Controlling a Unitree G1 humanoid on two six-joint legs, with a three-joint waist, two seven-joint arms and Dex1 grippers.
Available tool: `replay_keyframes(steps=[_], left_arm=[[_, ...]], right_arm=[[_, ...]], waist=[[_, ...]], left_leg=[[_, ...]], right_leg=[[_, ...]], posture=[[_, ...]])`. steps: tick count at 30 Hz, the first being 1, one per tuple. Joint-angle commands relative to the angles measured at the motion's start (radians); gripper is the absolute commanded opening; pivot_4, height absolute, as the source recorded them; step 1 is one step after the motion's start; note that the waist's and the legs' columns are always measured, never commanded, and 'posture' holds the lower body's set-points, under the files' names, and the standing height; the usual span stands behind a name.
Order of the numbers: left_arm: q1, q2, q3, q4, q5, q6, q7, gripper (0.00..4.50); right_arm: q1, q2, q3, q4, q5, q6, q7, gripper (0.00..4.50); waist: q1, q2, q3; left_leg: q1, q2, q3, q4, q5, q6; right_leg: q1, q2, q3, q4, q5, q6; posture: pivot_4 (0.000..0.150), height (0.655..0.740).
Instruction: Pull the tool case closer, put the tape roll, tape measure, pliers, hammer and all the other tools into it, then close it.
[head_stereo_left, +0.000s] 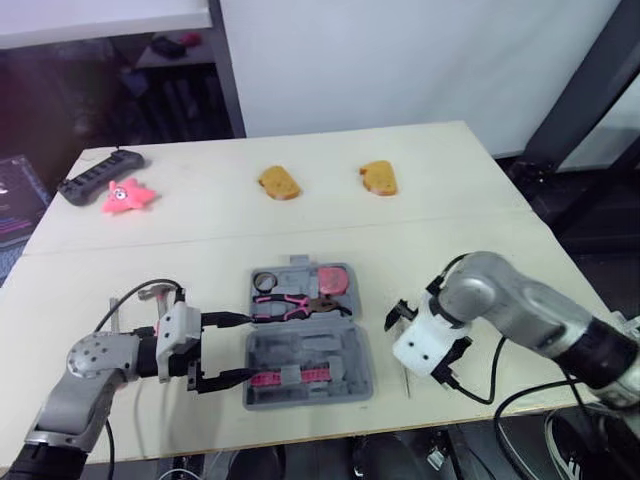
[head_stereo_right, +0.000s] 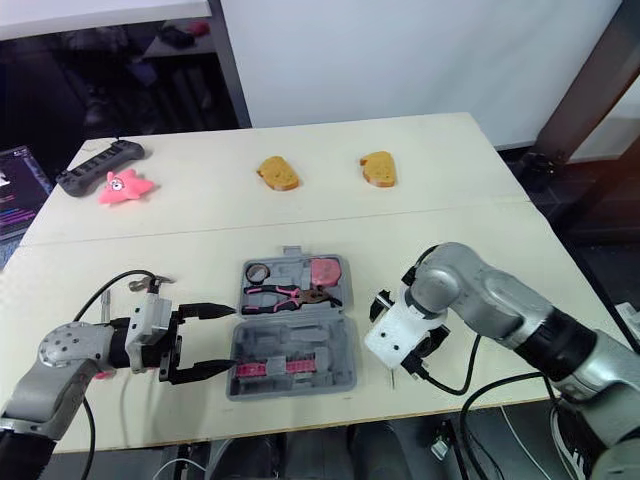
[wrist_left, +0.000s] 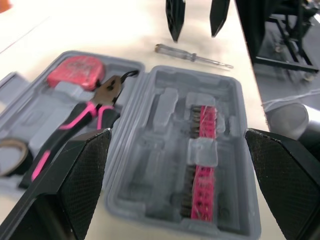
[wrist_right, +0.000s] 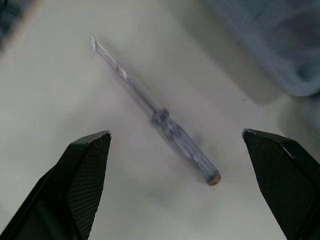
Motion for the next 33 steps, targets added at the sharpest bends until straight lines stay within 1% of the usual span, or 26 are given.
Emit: replay_keyframes(steps=[1,4,7,8,10,13,14,15,18,21,23,26,27,29,31,33], left_arm=[[0.006,0.003,0.010,-0.037,-0.006,-0.005,0.011,4.50],[0.012,0.003,0.013,-0.047,-0.008,-0.002,0.022,4.50],[0.021,0.004,0.016,-0.057,-0.011,0.000,0.030,4.50],[0.023,0.004,0.017,-0.060,-0.011,0.001,0.033,4.50],[0.027,0.005,0.019,-0.064,-0.012,0.002,0.037,4.50],[0.034,0.006,0.018,-0.066,-0.011,0.000,0.043,4.50],[0.035,0.006,0.017,-0.066,-0.011,-0.001,0.045,4.50],[0.034,0.006,0.016,-0.065,-0.010,-0.001,0.047,4.50],[0.026,0.005,0.013,-0.056,-0.007,-0.002,0.048,4.50],[0.011,0.002,0.008,-0.037,-0.001,-0.006,0.046,4.50],[-0.002,-0.001,0.004,-0.028,0.001,-0.005,0.046,4.50],[-0.011,-0.006,0.001,-0.016,0.004,-0.010,0.043,4.50],[-0.012,-0.008,-0.001,-0.012,0.005,-0.013,0.041,4.50],[-0.013,-0.013,-0.002,-0.007,0.006,-0.016,0.040,4.50],[-0.017,-0.021,-0.008,-0.004,0.007,-0.016,0.041,4.50],[-0.018,-0.024,-0.009,-0.004,0.007,-0.012,0.038,4.50]], right_arm=[[-0.025,0.025,0.040,0.050,-0.092,-0.094,0.052,4.45],[-0.033,0.059,0.070,0.096,-0.137,-0.136,0.089,4.45],[-0.036,0.110,0.076,0.151,-0.166,-0.162,0.070,3.70],[-0.036,0.120,0.074,0.163,-0.174,-0.172,0.065,3.28],[-0.034,0.135,0.066,0.182,-0.184,-0.185,0.057,2.23],[-0.029,0.151,0.049,0.203,-0.196,-0.196,0.035,0.82],[-0.024,0.153,0.039,0.206,-0.194,-0.196,0.028,0.24],[-0.015,0.149,0.022,0.201,-0.186,-0.188,0.022,0.02],[0.015,0.128,-0.041,0.171,-0.148,-0.161,0.005,0.02],[0.056,0.077,-0.165,0.102,-0.060,-0.074,0.004,0.02],[0.124,-0.011,-0.294,0.016,0.057,0.046,0.046,0.02],[0.320,-0.227,-0.490,-0.142,0.281,0.255,0.113,0.02],[0.399,-0.278,-0.561,-0.203,0.370,0.360,0.120,0.02],[0.506,-0.293,-0.688,-0.316,0.512,0.576,0.110,0.02],[0.543,-0.191,-0.809,-0.433,0.598,0.981,-0.023,0.02],[0.515,-0.045,-0.870,-0.515,0.595,1.396,-0.192,0.02]], waist=[[0.006,0.000,0.000],[0.010,0.000,0.000],[0.007,0.000,0.000],[0.004,0.000,0.000],[0.004,0.000,0.000],[0.007,0.000,0.000],[0.009,0.000,0.000],[0.011,-0.001,-0.001],[0.020,-0.001,-0.001],[0.027,0.000,0.000],[0.031,0.001,0.000],[0.041,0.001,0.000],[0.043,0.001,0.000],[0.042,0.000,0.000],[0.025,0.000,0.000],[0.015,-0.001,-0.001]], left_leg=[[-0.001,0.000,-0.001,0.000,0.000,0.000],[-0.001,-0.001,-0.001,0.001,0.000,0.000],[0.000,-0.001,-0.001,0.001,0.001,-0.001],[0.001,-0.001,-0.001,0.001,0.001,-0.001],[0.002,-0.001,-0.001,0.001,0.001,-0.001],[0.003,-0.001,-0.001,0.001,0.001,-0.001],[0.003,-0.001,-0.001,0.001,0.001,-0.001],[0.003,-0.001,-0.001,0.001,0.001,-0.001],[0.004,-0.001,-0.001,0.001,0.001,-0.001],[0.004,-0.001,-0.001,0.001,0.001,-0.001],[0.003,-0.001,-0.001,0.001,0.001,-0.001],[0.002,-0.002,-0.002,0.002,0.001,-0.001],[0.001,-0.002,-0.002,0.001,0.001,-0.001],[0.002,-0.002,-0.002,0.001,0.000,0.000],[0.005,0.001,-0.001,0.001,0.000,0.001],[0.006,0.003,-0.001,0.001,0.000,0.000]], right_leg=[[0.000,-0.001,-0.001,0.000,0.000,0.000],[0.000,-0.001,-0.001,0.000,0.000,0.000],[0.000,-0.001,0.000,0.000,0.000,0.000],[0.000,0.000,0.000,0.001,0.000,-0.001],[0.002,0.000,0.000,0.001,0.000,-0.001],[0.002,0.000,-0.001,0.001,0.000,-0.001],[0.003,0.000,-0.001,0.001,0.000,-0.001],[0.003,-0.001,-0.001,0.001,0.000,-0.001],[0.004,-0.001,0.000,0.001,0.001,-0.001],[0.005,0.000,-0.001,0.001,0.001,-0.001],[0.004,-0.001,-0.001,0.001,0.001,-0.001],[0.004,-0.002,-0.001,0.001,0.001,-0.001],[0.004,-0.002,-0.001,0.000,0.001,-0.001],[0.005,-0.001,-0.002,-0.001,0.000,-0.001],[0.006,0.001,-0.001,0.000,0.001,-0.001],[0.007,0.004,0.000,0.000,0.002,-0.004]], posture=[[0.150,0.7400],[0.150,0.7400],[0.150,0.7400],[0.150,0.7400],[0.150,0.7400],[0.150,0.7400],[0.150,0.7400],[0.150,0.7400],[0.150,0.7400],[0.150,0.7400],[0.150,0.7400],[0.150,0.7400],[0.150,0.7400],[0.150,0.7400],[0.150,0.7400],[0.150,0.7400]])
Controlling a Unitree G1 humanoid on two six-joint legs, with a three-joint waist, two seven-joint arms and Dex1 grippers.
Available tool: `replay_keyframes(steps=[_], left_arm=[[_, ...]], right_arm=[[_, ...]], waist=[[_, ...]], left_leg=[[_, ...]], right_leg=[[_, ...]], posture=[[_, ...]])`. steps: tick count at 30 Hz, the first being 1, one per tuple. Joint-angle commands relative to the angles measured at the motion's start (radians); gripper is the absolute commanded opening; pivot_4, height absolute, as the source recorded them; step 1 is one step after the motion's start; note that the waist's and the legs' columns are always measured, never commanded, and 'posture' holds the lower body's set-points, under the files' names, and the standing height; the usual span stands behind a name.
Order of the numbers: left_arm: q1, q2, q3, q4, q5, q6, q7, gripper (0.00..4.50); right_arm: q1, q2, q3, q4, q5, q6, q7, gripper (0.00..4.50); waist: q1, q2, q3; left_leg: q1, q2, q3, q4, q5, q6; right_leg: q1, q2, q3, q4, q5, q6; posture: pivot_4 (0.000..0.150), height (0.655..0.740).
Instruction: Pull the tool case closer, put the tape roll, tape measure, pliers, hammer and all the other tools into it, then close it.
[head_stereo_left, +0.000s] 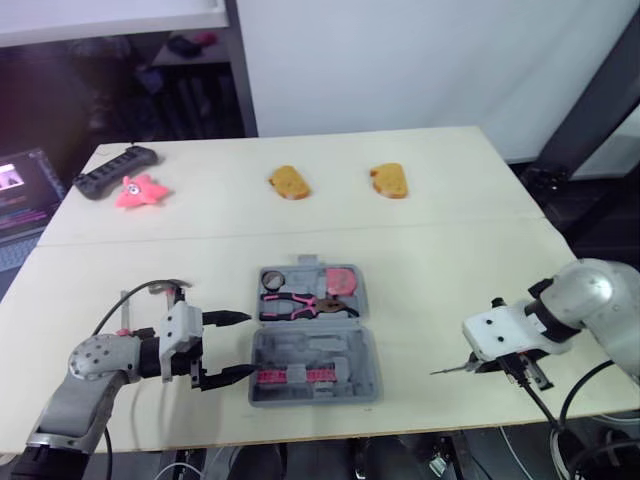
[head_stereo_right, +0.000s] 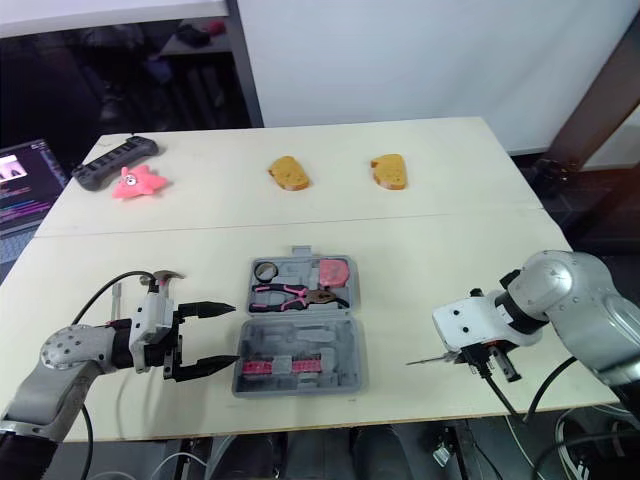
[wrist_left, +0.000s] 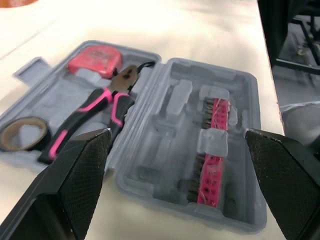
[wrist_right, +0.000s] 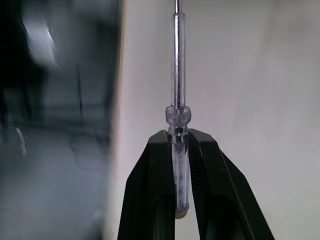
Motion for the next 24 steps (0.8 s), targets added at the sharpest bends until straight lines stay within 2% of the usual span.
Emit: replay_keyframes(steps=[1,3,6,9,12,15,21,24], left_arm=[[-0.006,-0.001,0.000,-0.016,-0.010,-0.008,-0.003,4.50],[-0.013,0.001,-0.007,-0.012,-0.009,-0.009,-0.012,4.50],[-0.022,0.008,-0.007,0.000,-0.010,-0.011,-0.025,4.50],[-0.042,0.015,-0.003,0.016,-0.014,-0.007,-0.036,4.50],[-0.049,0.020,-0.002,0.026,-0.013,-0.012,-0.049,4.50],[-0.055,0.024,-0.001,0.029,-0.013,-0.011,-0.057,4.50],[-0.051,0.034,0.008,0.023,-0.013,-0.008,-0.058,4.50],[-0.041,0.037,0.012,0.011,-0.017,-0.005,-0.055,4.50]], right_arm=[[-0.047,0.226,-0.134,-0.142,0.019,0.691,-0.275,0.02],[0.010,0.460,-0.222,-0.182,-0.040,0.878,-0.461,0.02],[0.124,0.703,-0.288,-0.262,-0.105,0.901,-0.683,0.02],[0.231,0.870,-0.256,-0.373,-0.137,0.901,-0.846,0.02],[0.271,1.011,-0.225,-0.404,-0.154,0.901,-0.976,0.02],[0.260,1.077,-0.228,-0.365,-0.192,0.901,-1.087,0.02],[0.185,1.088,-0.212,-0.232,-0.183,0.901,-1.189,0.02],[0.165,1.093,-0.216,-0.186,-0.181,0.901,-1.226,1.44]], waist=[[-0.002,0.000,0.000],[0.006,0.000,-0.001],[0.027,0.001,-0.002],[0.031,0.005,-0.003],[0.018,0.004,-0.004],[0.002,0.003,-0.005],[0.001,0.001,-0.006],[0.001,0.001,-0.007]], left_leg=[[0.001,0.000,0.000,0.000,0.000,-0.001],[0.001,0.000,-0.002,0.000,0.002,-0.003],[-0.003,0.000,-0.006,-0.002,0.004,-0.006],[-0.010,-0.003,-0.004,-0.002,0.004,-0.007],[-0.013,-0.004,-0.004,-0.001,0.007,-0.012],[-0.011,-0.004,-0.004,-0.001,0.008,-0.013],[-0.009,-0.003,-0.004,-0.001,0.008,-0.013],[-0.009,-0.004,-0.004,-0.001,0.008,-0.013]], right_leg=[[0.000,0.001,0.000,0.001,0.001,-0.001],[0.000,0.002,-0.001,0.001,0.001,-0.002],[-0.001,0.001,-0.005,0.001,0.001,-0.002],[-0.009,-0.003,-0.004,0.001,0.001,-0.001],[-0.011,-0.004,-0.004,0.001,0.003,0.002],[-0.010,-0.003,-0.003,0.001,0.003,0.002],[-0.008,-0.003,-0.003,0.001,0.003,0.002],[-0.008,-0.003,-0.003,0.001,0.003,0.002]], posture=[[0.150,0.7400],[0.150,0.7400],[0.150,0.7400],[0.150,0.7400],[0.150,0.7400],[0.150,0.7400],[0.150,0.7400],[0.150,0.7400]])
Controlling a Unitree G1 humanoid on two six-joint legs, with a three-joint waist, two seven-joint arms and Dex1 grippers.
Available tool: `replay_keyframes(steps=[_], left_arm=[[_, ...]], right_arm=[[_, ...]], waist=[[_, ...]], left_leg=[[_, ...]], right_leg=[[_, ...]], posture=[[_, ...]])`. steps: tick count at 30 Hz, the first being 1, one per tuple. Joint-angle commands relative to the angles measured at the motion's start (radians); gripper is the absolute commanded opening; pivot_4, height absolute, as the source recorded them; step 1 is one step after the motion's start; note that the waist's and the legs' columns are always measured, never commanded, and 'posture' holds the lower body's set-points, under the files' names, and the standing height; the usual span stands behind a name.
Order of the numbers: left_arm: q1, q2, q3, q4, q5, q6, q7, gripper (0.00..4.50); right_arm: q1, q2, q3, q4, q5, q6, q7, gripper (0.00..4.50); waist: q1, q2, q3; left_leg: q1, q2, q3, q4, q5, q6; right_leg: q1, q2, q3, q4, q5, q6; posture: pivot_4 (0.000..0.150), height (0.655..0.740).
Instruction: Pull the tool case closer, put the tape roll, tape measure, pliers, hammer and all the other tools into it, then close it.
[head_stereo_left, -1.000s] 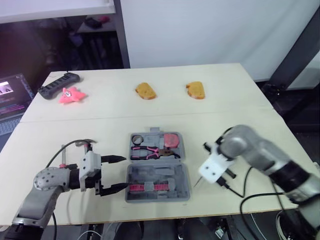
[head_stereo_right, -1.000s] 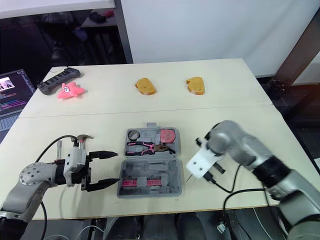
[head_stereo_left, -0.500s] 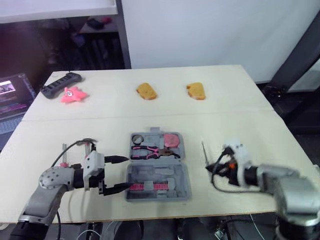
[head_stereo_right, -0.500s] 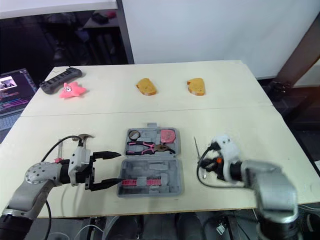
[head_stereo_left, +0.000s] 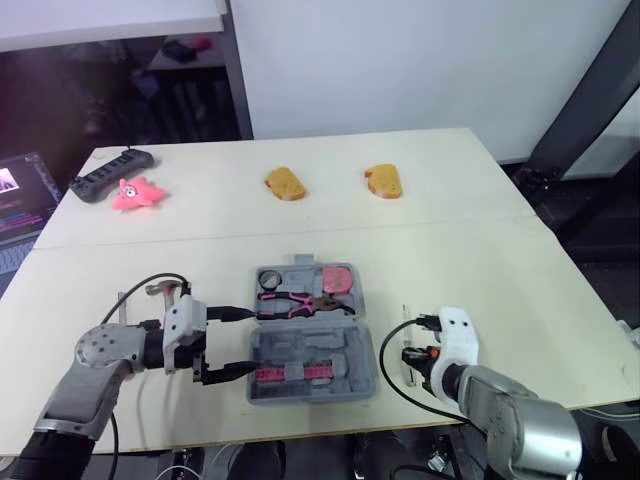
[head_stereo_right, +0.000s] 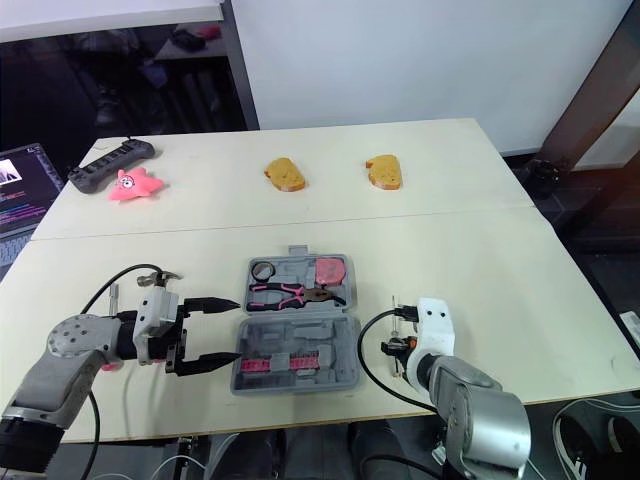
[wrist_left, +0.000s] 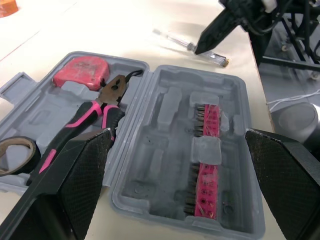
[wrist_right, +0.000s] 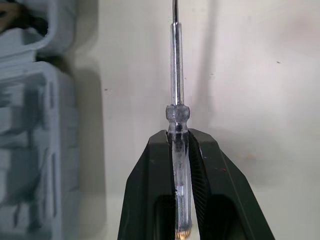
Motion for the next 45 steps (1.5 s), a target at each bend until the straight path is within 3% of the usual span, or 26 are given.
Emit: replay_keyframes(steps=[1,6,11,17,21,26,45], left_arm=[[0.012,0.016,0.029,-0.030,-0.017,-0.005,-0.002,4.50],[0.027,0.023,0.046,-0.035,-0.020,-0.006,0.009,4.50],[0.038,0.025,0.053,-0.039,-0.022,-0.005,0.006,4.50],[0.026,0.032,0.053,-0.032,-0.024,0.003,-0.005,4.50],[0.009,0.036,0.052,-0.022,-0.023,0.007,-0.011,4.50],[-0.006,0.038,0.052,-0.010,-0.019,0.006,-0.017,4.50],[0.005,0.031,0.050,-0.019,-0.015,0.002,-0.002,4.50]], right_arm=[[-0.007,-0.003,-0.011,0.045,-0.008,0.007,-0.060,1.96],[0.053,0.053,0.006,-0.088,0.026,-0.053,-0.085,4.45],[0.262,0.028,0.173,-0.197,0.014,-0.273,-0.171,4.48],[0.426,0.023,0.244,-0.065,0.000,-0.699,-0.240,4.48],[0.461,0.039,0.261,-0.006,0.021,-0.835,-0.251,4.48],[0.450,0.020,0.259,0.016,0.028,-0.878,-0.252,4.48],[0.411,-0.010,0.264,0.072,0.036,-0.839,-0.278,4.48]], waist=[[0.000,-0.001,-0.001],[0.005,-0.002,-0.002],[0.000,-0.001,-0.002],[-0.015,-0.002,-0.002],[0.003,-0.001,-0.002],[0.006,-0.001,-0.002],[0.007,-0.001,-0.002]], left_leg=[[0.001,0.000,0.000,0.000,0.000,0.000],[0.001,0.000,-0.001,0.000,0.000,0.000],[0.000,0.000,-0.001,-0.002,0.000,0.000],[0.001,0.001,-0.001,-0.002,0.000,0.000],[-0.001,0.001,-0.002,-0.004,-0.003,0.005],[-0.008,0.001,-0.003,-0.003,-0.004,0.008],[-0.007,0.000,-0.003,-0.001,-0.004,0.008]], right_leg=[[0.000,0.000,0.000,0.000,0.000,0.000],[0.001,0.000,0.000,0.000,0.000,0.000],[0.000,0.000,0.000,0.000,-0.001,0.001],[0.000,0.001,0.000,0.000,-0.002,0.001],[-0.001,0.000,-0.002,0.000,-0.005,0.002],[-0.007,-0.001,-0.003,-0.001,-0.007,0.001],[-0.005,-0.001,-0.003,0.001,-0.007,0.001]], posture=[[0.150,0.7400],[0.150,0.7400],[0.150,0.7400],[0.150,0.7400],[0.150,0.7400],[0.150,0.7400],[0.150,0.7400]])
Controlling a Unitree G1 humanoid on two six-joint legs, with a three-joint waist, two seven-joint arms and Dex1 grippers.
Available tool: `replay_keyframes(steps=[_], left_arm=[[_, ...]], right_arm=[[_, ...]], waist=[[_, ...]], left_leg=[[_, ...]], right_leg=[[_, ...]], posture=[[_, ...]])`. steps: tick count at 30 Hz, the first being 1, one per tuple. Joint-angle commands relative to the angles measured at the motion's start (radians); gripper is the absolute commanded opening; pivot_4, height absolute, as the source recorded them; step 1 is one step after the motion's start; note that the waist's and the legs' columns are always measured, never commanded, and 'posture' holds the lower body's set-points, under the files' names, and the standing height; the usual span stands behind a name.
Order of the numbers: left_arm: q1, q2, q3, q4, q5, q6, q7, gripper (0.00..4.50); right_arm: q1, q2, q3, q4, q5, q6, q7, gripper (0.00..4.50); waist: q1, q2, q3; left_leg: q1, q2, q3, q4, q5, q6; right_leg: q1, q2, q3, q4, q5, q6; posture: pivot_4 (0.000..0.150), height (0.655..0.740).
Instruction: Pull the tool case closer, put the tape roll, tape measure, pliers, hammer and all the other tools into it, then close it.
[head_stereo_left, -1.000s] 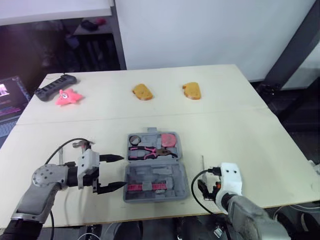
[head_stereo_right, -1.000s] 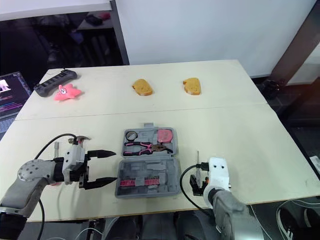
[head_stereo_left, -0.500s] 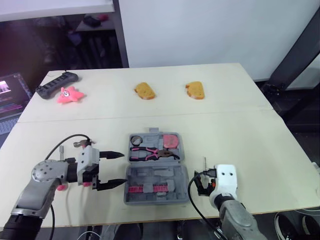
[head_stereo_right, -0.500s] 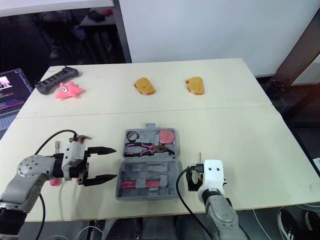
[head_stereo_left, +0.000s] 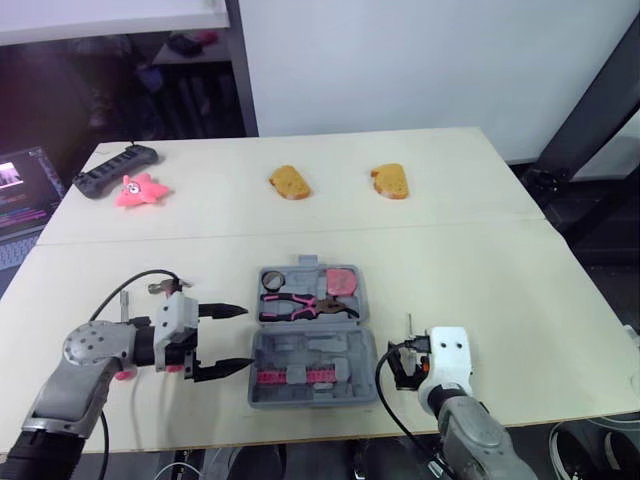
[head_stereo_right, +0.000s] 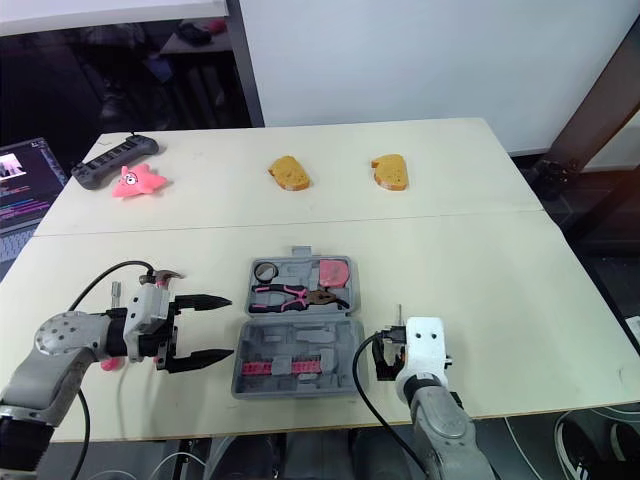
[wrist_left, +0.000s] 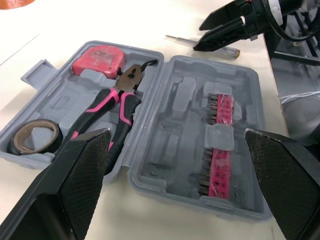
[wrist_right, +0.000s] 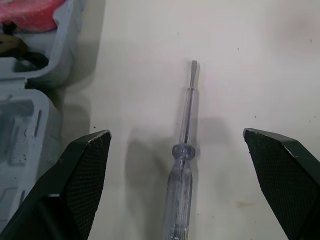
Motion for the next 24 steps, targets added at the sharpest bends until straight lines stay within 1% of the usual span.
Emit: replay_keyframes(steps=[1,6,12,13,14,15,21,24], left_arm=[[0.000,0.003,0.019,-0.022,-0.015,-0.004,0.005,4.50],[-0.002,0.006,0.018,-0.019,-0.014,-0.006,0.004,4.50],[-0.003,0.006,0.017,-0.017,-0.013,-0.007,0.004,4.50],[-0.003,0.006,0.017,-0.018,-0.013,-0.008,0.004,4.50],[-0.003,0.006,0.017,-0.018,-0.013,-0.007,0.004,4.50],[-0.003,0.006,0.017,-0.019,-0.014,-0.006,0.005,4.50],[-0.007,0.006,0.016,-0.012,-0.011,-0.008,0.005,4.50],[-0.008,0.006,0.017,-0.009,-0.010,-0.010,0.005,4.50]], right_arm=[[0.002,-0.007,0.008,0.003,0.000,-0.003,-0.011,4.48],[-0.017,-0.004,0.033,0.031,-0.011,0.019,-0.028,4.48],[-0.032,0.001,0.010,0.052,-0.004,0.038,-0.042,4.48],[-0.034,0.001,0.010,0.055,-0.003,0.039,-0.042,3.96],[-0.036,0.002,0.008,0.059,-0.003,0.043,-0.044,3.67],[-0.038,0.003,0.007,0.062,-0.002,0.046,-0.045,3.21],[-0.050,0.003,0.001,0.070,0.001,0.047,-0.047,0.07],[-0.057,-0.002,0.000,0.074,0.003,0.035,-0.042,0.05]], waist=[[0.000,0.000,0.000],[-0.001,0.000,0.000],[-0.001,0.000,0.000],[-0.002,0.000,0.000],[-0.002,0.000,0.000],[-0.002,0.000,0.000],[-0.004,-0.001,-0.001],[-0.003,-0.001,-0.001]], left_leg=[[0.000,0.000,0.000,0.000,0.000,0.000],[0.000,0.000,0.000,0.001,0.000,0.000],[0.002,0.000,0.000,0.002,0.000,0.000],[0.003,0.000,0.000,0.002,0.000,0.000],[0.003,0.000,0.000,0.002,0.000,0.000],[0.004,0.000,0.000,0.002,0.000,0.000],[0.007,0.000,0.001,0.002,0.000,0.000],[0.011,0.000,0.001,0.002,0.000,0.000]], right_leg=[[0.000,0.000,0.000,0.000,0.000,0.000],[0.000,0.000,0.000,0.000,0.000,0.000],[0.002,0.000,0.001,0.002,0.000,0.000],[0.002,0.000,0.001,0.002,0.000,0.000],[0.003,0.000,0.001,0.002,0.000,0.000],[0.003,0.000,0.001,0.002,0.000,-0.001],[0.005,0.001,0.002,0.003,0.001,-0.001],[0.009,0.001,0.002,0.003,0.000,-0.001]], posture=[[0.150,0.7400],[0.150,0.7400],[0.150,0.7400],[0.150,0.7400],[0.150,0.7400],[0.150,0.7400],[0.150,0.7400],[0.150,0.7400]])
